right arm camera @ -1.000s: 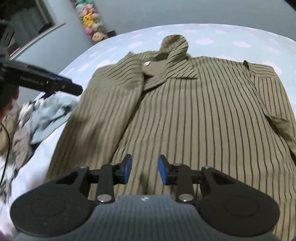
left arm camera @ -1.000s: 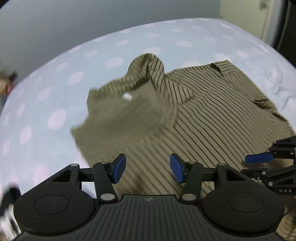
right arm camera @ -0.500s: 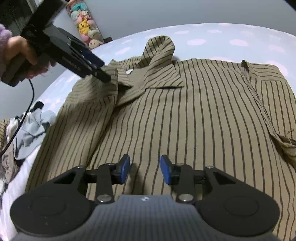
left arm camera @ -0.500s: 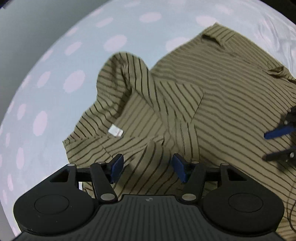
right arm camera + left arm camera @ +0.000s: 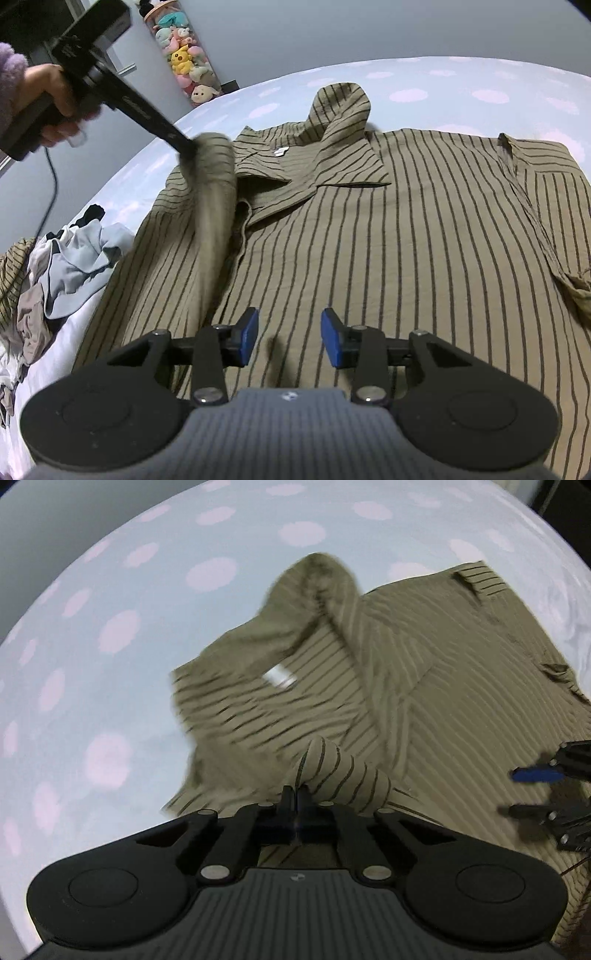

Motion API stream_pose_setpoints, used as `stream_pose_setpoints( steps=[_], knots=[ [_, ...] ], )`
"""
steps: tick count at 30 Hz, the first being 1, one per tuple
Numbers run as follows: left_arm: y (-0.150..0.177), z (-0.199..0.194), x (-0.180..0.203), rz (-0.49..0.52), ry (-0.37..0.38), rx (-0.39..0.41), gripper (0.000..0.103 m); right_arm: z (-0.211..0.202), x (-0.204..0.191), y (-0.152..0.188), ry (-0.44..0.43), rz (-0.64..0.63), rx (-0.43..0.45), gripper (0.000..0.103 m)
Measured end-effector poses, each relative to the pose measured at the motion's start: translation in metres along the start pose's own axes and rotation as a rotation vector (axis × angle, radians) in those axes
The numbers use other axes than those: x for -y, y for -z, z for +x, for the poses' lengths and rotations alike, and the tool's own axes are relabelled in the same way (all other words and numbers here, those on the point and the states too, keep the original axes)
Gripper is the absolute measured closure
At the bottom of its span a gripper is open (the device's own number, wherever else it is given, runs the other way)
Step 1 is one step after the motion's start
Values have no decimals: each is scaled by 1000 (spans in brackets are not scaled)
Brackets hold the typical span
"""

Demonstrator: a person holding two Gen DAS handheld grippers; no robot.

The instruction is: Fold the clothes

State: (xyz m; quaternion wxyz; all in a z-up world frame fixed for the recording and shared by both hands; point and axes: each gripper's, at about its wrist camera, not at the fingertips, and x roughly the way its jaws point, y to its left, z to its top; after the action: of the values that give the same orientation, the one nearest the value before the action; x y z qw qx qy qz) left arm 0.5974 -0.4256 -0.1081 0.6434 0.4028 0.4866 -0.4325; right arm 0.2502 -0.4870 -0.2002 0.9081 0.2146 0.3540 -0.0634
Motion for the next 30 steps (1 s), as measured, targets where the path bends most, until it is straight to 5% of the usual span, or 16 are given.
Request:
stream_pose_setpoints(
  steps=[13, 24, 30],
  knots=[
    [32, -44, -54, -188, -252, -211, 103, -7, -27, 3, -15, -82, 3, 61],
    [-10, -1, 14, -138, -189, -207, 103, -8, -17, 2, -18, -50, 12, 61],
    [-38, 33, 47, -134, -120, -139, 103, -8, -9, 2, -22, -23, 12, 61]
  ],
)
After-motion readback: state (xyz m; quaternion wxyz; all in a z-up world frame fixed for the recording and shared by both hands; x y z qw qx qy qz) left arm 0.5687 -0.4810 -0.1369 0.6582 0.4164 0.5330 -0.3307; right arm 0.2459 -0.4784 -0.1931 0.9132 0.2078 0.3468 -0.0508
